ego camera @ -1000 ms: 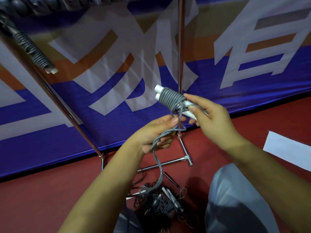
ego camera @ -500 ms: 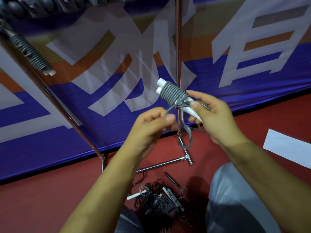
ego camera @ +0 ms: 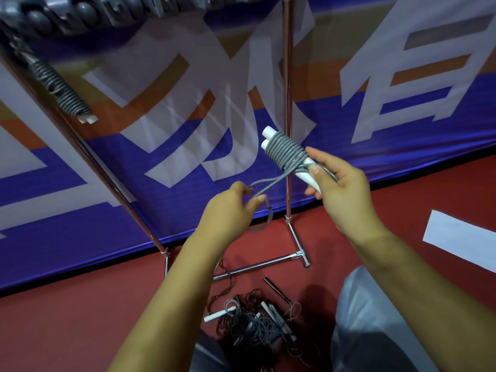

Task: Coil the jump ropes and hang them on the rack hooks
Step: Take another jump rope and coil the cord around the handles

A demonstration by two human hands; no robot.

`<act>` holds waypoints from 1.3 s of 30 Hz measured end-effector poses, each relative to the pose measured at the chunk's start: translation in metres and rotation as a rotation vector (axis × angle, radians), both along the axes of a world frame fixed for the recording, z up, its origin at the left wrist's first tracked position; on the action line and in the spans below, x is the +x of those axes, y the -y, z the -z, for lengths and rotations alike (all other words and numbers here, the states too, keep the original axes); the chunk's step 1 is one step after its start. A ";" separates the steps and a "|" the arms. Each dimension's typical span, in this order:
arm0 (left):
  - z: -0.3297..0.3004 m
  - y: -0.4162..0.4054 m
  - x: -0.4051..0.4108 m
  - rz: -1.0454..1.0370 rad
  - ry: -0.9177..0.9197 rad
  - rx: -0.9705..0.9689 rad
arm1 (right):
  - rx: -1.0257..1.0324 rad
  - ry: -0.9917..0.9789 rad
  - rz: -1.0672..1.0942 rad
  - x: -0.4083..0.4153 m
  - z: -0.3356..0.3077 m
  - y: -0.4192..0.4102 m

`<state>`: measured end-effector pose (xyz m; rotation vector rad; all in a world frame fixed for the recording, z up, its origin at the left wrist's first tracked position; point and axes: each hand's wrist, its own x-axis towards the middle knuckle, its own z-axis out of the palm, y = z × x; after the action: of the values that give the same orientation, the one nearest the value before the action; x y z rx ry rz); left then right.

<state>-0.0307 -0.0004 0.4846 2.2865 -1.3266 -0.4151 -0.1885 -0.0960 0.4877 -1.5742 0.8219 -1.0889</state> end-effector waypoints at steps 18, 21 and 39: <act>0.063 0.047 0.030 -0.341 -0.941 -0.153 | -0.429 -0.105 0.009 0.006 0.031 -0.008; 0.068 0.039 0.033 -0.504 -1.685 -0.331 | -0.402 -0.086 0.028 0.003 0.029 -0.004; -0.005 0.009 -0.048 0.165 -0.867 -0.376 | -0.614 -0.221 -0.011 0.000 0.012 0.005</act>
<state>-0.0791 -0.0090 0.4896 1.4110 -1.0080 -0.9771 -0.1883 -0.1005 0.4761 -2.2391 0.6490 -1.2453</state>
